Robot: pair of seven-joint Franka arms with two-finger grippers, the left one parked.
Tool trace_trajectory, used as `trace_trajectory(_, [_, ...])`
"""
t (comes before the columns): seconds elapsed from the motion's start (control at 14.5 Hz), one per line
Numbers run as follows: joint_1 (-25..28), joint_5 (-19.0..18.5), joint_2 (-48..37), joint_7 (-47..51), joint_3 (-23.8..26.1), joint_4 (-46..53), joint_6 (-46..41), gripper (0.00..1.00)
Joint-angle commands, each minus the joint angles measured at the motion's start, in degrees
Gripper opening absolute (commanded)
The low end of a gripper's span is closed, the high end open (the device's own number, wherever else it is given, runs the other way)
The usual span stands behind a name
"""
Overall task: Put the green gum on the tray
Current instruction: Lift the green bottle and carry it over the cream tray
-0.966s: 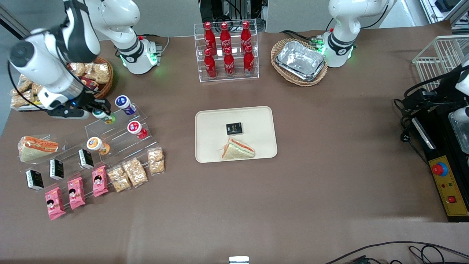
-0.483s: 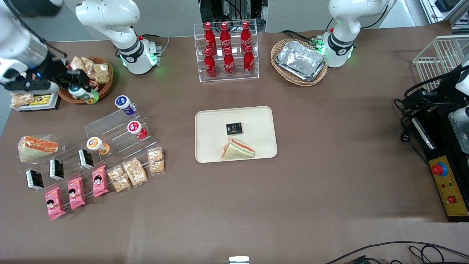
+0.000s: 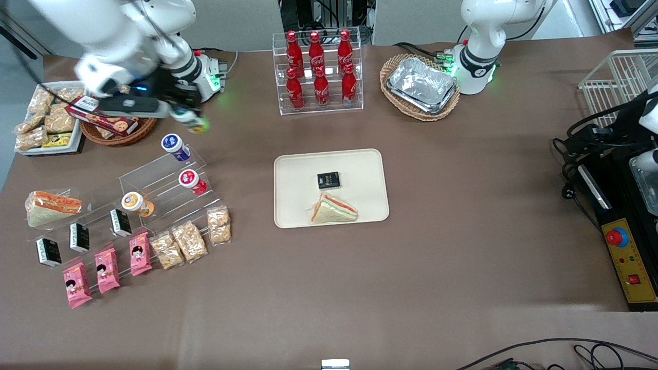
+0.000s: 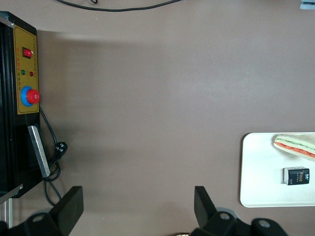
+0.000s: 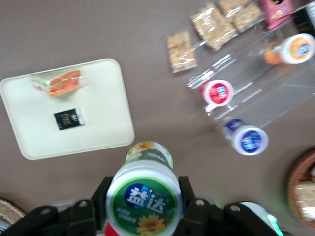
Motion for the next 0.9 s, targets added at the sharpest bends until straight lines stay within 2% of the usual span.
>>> trace_trajectory(0.0, [8.47, 1.21, 7.81, 10.69, -0.96, -0.79, 10.2, 0.13])
trace_trajectory(0.28, [15.51, 0.42, 13.08, 15.89, -1.05, -13.0, 31.19, 0.13])
trace_trajectory(0.48, [17.9, -2.65, 17.74, 18.98, -1.05, -21.79, 47.19, 0.09])
trace_trajectory(0.83, [21.49, -3.27, 27.32, 21.51, -1.22, -22.61, 55.93, 0.09])
